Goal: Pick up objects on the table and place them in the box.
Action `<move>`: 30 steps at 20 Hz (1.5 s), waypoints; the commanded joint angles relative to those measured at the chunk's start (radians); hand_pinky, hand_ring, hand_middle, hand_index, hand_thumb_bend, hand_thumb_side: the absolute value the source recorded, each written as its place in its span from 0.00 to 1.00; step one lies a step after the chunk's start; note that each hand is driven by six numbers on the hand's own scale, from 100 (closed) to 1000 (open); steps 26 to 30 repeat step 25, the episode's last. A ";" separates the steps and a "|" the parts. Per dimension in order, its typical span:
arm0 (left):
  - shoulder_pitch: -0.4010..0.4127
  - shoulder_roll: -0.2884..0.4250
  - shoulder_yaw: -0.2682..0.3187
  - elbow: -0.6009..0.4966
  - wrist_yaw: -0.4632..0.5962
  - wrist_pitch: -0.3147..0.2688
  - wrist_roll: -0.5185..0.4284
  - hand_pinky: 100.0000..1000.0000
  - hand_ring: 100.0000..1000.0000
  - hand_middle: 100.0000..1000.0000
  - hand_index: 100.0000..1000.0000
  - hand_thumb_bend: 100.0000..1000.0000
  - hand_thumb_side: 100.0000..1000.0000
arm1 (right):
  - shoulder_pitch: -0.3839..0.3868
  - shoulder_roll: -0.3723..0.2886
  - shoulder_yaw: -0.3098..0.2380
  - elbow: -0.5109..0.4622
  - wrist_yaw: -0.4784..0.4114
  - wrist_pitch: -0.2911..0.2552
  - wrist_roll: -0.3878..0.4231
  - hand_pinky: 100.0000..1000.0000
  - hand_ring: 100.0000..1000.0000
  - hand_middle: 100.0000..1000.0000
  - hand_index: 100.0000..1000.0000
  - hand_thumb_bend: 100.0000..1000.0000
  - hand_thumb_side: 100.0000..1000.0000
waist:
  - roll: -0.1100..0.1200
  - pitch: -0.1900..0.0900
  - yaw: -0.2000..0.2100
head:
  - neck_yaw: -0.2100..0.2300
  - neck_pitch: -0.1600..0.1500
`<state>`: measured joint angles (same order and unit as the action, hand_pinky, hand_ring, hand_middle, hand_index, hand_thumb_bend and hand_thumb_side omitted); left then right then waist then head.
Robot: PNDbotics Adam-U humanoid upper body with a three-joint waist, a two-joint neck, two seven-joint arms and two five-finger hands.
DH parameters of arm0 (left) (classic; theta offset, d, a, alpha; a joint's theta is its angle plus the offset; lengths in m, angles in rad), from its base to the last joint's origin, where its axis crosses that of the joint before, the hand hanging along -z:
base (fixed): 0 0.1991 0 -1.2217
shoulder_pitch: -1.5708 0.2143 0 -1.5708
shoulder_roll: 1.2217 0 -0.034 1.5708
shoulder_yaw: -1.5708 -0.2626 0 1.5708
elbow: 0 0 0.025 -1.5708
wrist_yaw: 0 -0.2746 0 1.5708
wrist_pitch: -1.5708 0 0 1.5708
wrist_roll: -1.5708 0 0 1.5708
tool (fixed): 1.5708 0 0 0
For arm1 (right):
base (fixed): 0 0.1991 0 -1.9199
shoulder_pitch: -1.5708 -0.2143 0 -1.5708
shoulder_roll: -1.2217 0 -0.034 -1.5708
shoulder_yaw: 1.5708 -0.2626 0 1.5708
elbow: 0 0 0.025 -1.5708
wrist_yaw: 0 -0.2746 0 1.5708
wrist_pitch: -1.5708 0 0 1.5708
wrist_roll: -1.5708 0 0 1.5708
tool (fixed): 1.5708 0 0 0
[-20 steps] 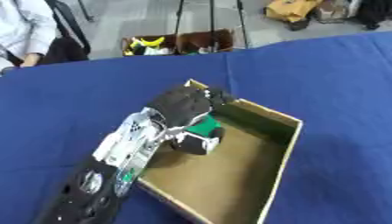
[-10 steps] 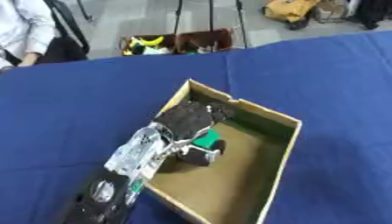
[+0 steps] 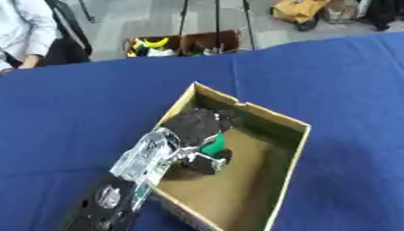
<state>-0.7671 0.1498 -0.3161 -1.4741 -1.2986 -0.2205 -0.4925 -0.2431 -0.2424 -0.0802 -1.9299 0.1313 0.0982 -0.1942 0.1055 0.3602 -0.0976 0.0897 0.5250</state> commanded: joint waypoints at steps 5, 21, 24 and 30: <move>-0.011 0.034 0.026 -0.134 -0.018 -0.023 -0.023 0.60 0.78 0.94 1.00 0.32 0.72 | -0.001 -0.008 -0.009 -0.010 0.001 0.000 -0.005 0.81 0.84 0.61 0.81 0.00 0.78 | -0.009 -0.025 0.004 | -0.005 -0.006; 0.038 0.094 0.341 -0.520 0.132 0.164 0.154 0.40 0.62 0.78 0.99 0.32 0.85 | 0.008 -0.006 -0.024 -0.008 0.004 0.001 -0.014 0.81 0.84 0.61 0.81 0.00 0.78 | -0.025 -0.030 0.032 | -0.046 0.034; 0.070 0.123 0.406 -0.525 0.179 0.212 0.202 0.39 0.60 0.78 0.98 0.30 0.87 | 0.007 -0.007 -0.028 -0.009 0.005 0.001 -0.019 0.81 0.84 0.61 0.81 0.00 0.78 | -0.029 -0.027 0.038 | -0.051 0.036; 0.080 0.131 0.419 -0.526 0.195 0.228 0.217 0.38 0.60 0.78 0.99 0.27 0.89 | 0.007 -0.007 -0.030 -0.009 0.006 0.001 -0.021 0.81 0.84 0.61 0.81 0.00 0.78 | -0.030 -0.026 0.040 | -0.052 0.037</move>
